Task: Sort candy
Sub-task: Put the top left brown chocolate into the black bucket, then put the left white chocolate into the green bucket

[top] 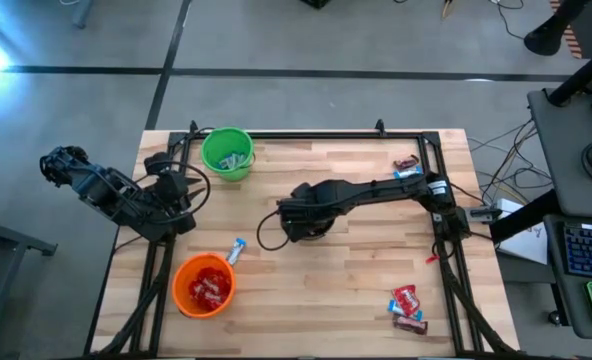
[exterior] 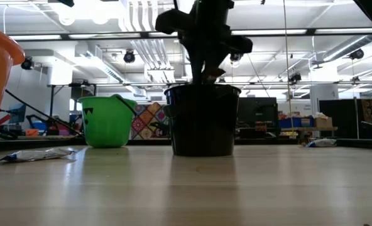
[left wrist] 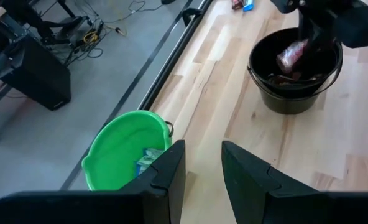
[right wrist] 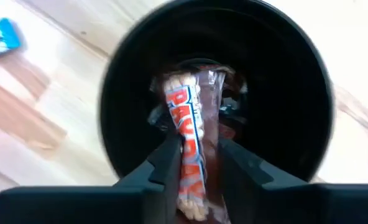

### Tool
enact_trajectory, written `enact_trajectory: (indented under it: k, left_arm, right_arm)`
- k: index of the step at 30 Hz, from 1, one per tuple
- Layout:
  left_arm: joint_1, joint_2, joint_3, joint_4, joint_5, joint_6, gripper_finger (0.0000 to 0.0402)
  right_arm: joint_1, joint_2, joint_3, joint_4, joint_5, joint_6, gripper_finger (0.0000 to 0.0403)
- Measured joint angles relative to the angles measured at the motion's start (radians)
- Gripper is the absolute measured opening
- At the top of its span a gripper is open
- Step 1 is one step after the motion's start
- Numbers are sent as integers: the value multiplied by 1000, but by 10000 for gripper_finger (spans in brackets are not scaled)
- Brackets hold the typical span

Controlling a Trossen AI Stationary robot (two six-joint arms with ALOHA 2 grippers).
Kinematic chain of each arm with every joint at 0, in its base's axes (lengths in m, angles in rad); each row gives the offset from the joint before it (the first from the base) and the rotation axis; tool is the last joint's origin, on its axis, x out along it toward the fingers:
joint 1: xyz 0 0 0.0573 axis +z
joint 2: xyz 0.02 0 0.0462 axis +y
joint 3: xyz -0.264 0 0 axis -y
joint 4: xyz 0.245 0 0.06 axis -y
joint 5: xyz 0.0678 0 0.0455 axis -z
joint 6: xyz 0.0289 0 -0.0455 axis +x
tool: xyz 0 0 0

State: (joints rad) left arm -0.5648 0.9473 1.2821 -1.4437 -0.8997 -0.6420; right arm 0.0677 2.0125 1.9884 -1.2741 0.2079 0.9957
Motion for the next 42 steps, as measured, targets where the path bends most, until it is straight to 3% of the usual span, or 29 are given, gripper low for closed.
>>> enact_trajectory:
  k: [12, 18, 23, 29, 36, 42]
  left_arm:
    - [9, -1, -11, -11, -6, 5, 87]
    - [105, 2, -89, 7, -8, -18, 87]
    - [214, 4, -153, 131, 4, 13, 87]
    - [328, 19, -180, 292, 169, 111, 87]
    - [456, 118, -181, 380, 305, 109, 87]
    - [484, 233, -177, 380, 407, 15, 87]
  right_arm:
    - [0, 0, 35, 21, 21, 19, 156]
    - [-13, -14, 113, 5, 168, -42, 163]
    - [-37, -52, 188, -18, 286, -127, 155]
    - [-68, -115, 232, -63, 361, -231, 147]
    - [-118, -212, 232, -146, 450, -320, 151]
    - [-167, -282, 231, -177, 451, -445, 158]
